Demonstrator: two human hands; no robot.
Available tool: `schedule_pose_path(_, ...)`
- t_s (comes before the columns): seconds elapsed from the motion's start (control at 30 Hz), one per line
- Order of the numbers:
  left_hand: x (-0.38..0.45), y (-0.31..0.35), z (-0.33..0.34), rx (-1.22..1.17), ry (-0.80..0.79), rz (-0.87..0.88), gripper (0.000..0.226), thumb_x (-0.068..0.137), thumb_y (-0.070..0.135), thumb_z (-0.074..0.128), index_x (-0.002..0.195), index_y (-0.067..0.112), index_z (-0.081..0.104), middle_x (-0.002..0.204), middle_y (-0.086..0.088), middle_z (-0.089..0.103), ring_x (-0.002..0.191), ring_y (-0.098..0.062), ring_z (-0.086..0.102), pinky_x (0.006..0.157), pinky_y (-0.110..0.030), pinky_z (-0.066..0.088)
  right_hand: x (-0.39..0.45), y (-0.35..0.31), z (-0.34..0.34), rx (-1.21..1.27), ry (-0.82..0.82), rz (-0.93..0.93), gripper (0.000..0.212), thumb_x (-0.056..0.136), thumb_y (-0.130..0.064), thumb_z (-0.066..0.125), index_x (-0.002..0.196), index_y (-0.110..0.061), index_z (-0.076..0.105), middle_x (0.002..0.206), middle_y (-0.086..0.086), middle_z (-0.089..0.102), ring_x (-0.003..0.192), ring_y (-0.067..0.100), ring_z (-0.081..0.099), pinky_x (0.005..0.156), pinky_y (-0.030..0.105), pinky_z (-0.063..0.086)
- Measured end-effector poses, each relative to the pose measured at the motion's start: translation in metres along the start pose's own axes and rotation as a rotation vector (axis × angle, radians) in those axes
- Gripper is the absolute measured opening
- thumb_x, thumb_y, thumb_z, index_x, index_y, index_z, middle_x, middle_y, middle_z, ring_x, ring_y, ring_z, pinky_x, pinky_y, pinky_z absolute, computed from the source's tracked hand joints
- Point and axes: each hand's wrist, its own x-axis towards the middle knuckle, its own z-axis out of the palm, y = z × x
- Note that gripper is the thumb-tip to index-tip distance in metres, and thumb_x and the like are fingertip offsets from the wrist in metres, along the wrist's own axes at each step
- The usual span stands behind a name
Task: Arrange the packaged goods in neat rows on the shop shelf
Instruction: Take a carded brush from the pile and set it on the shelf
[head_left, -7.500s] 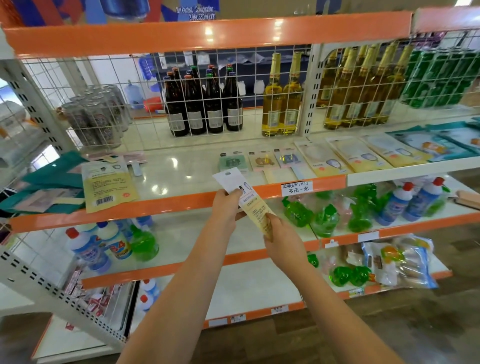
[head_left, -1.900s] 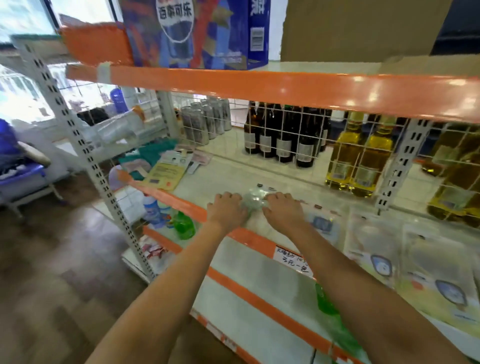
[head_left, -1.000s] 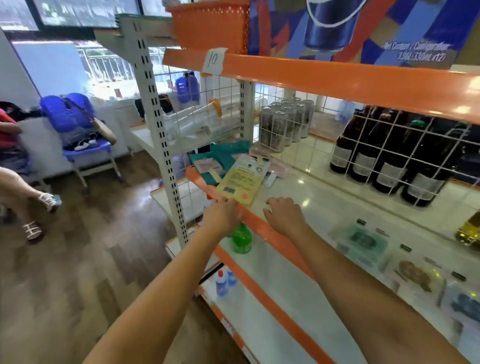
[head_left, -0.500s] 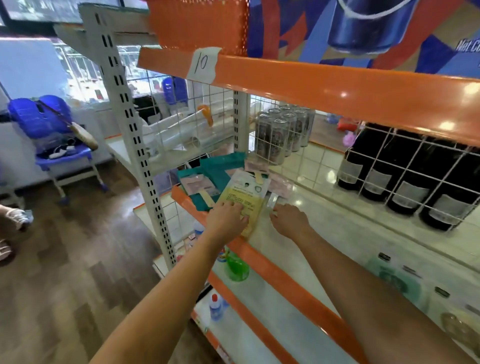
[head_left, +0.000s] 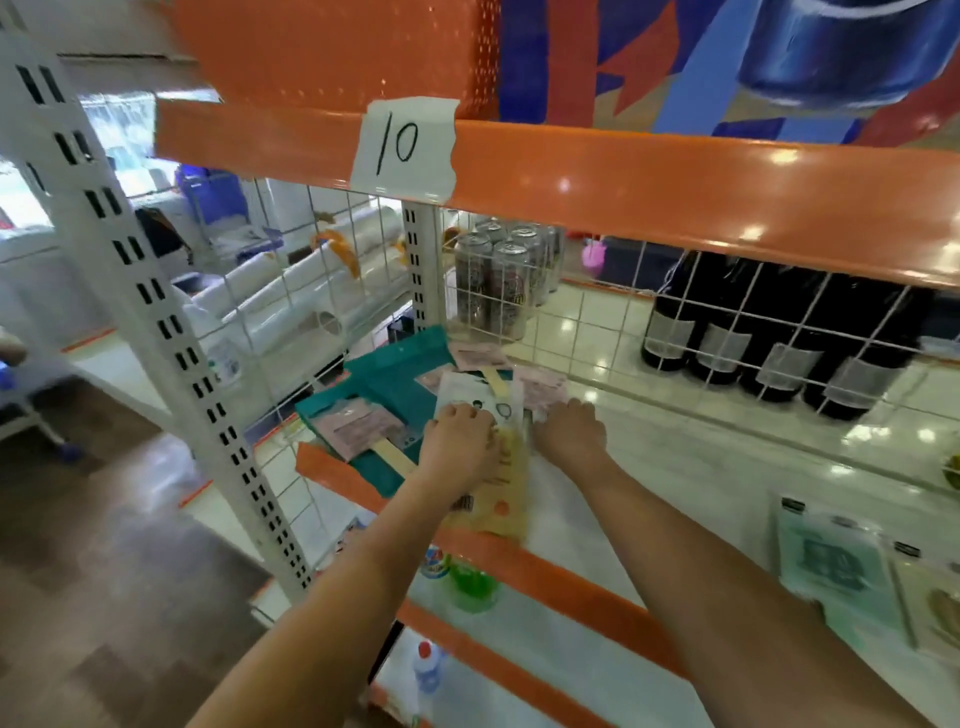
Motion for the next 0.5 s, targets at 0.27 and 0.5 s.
schedule_pose_path(0.27, 0.01, -0.008, 0.002, 0.058, 0.037, 0.134, 0.037, 0.097, 0.034, 0.039, 0.126, 0.015, 0.051, 0.132, -0.008, 0.048, 0.124, -0.027, 0.04, 0.1, -0.04, 0.034, 0.011, -0.021, 0.003, 0.09, -0.058, 0.229, 0.058, 0.083, -0.025, 0.057, 0.136, -0.005, 0.043, 0.137, 0.013, 0.042, 0.128, 0.028, 0.037, 0.1, 0.034, 0.037)
schedule_pose_path(0.5, 0.015, -0.005, -0.003, 0.125, 0.03, 0.203, 0.037, 0.097, 0.035, 0.037, 0.126, 0.015, 0.048, 0.131, -0.008, 0.049, 0.121, -0.027, 0.042, 0.098, -0.039, 0.034, 0.016, -0.016, -0.005, 0.49, -0.101, 0.323, 0.018, 0.081, -0.01, 0.057, 0.065, -0.013, 0.049, 0.081, 0.007, 0.055, 0.08, 0.019, 0.054, 0.058, 0.021, 0.039)
